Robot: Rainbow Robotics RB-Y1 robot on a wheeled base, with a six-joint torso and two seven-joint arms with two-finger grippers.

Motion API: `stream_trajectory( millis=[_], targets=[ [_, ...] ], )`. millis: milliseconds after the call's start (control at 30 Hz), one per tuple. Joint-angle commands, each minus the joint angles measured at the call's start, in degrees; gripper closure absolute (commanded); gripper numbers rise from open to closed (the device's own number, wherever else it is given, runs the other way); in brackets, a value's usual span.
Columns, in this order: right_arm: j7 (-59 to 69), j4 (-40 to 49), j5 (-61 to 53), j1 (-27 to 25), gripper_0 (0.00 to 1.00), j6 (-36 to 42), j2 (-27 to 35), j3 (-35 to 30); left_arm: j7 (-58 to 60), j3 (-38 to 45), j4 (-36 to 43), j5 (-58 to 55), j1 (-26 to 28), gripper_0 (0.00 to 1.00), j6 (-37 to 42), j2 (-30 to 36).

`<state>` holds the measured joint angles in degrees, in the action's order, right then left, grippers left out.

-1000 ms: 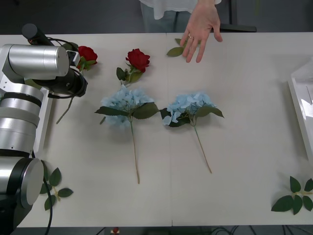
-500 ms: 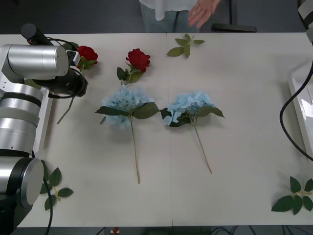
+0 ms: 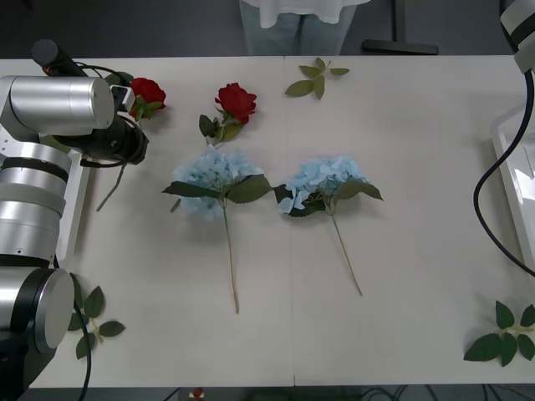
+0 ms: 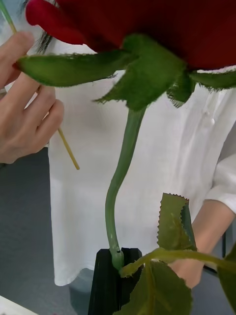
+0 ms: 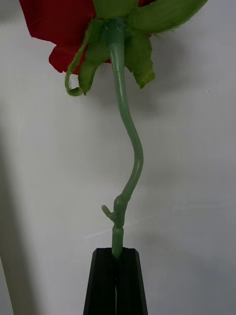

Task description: Place the red flowers into the right box and the blue flowers into the left box. If a person shows an open palm, hand one flower to the person first, then continue sorting.

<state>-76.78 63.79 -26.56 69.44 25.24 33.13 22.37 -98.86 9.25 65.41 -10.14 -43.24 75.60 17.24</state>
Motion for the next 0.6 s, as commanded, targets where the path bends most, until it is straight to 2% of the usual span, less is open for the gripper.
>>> stream_trajectory(
  millis=[33,200,233,267,300,333,433,600],
  targets=[
    [1.4,0.9,-0.1,1.8,1.00,-0.4,1.2,-0.1,-2.4,0.4,1.7,-0.3,-0.2,1.00,-0.3,1.8],
    [1.4,0.9,-0.1,1.8,1.00,-0.4,1.2,-0.1,-2.6,0.4,1.7,-0.3,-0.2,1.00,-0.2,1.7],
    [1.4,0.9,-0.1,1.8,0.89,-0.4,1.2,-0.1,-2.7,0.4,1.7,-0.3,-0.3,1.00,-0.2,1.7],
    [1.4,0.9,-0.1,1.8,0.49,-0.4,1.2,-0.1,-2.7,0.4,1.7,-0.3,-0.2,1.00,-0.1,1.8],
    [1.4,0.9,-0.1,1.8,0.30,-0.4,1.2,-0.1,-2.7,0.4,1.7,-0.4,-0.2,1.00,-0.1,1.8],
    [1.4,0.9,-0.1,1.8,0.17,-0.4,1.2,-0.1,-2.7,0.4,1.7,-0.4,-0.2,1.00,-0.2,1.7],
    [1.4,0.9,-0.1,1.8,0.04,-0.4,1.2,-0.1,-2.8,0.4,1.7,-0.5,-0.2,1.00,0.0,1.8],
    [1.4,0.9,-0.1,1.8,0.01,-0.4,1.2,-0.1,-3.1,0.4,1.7,-0.8,-0.2,1.00,0.2,1.7]
  ],
)
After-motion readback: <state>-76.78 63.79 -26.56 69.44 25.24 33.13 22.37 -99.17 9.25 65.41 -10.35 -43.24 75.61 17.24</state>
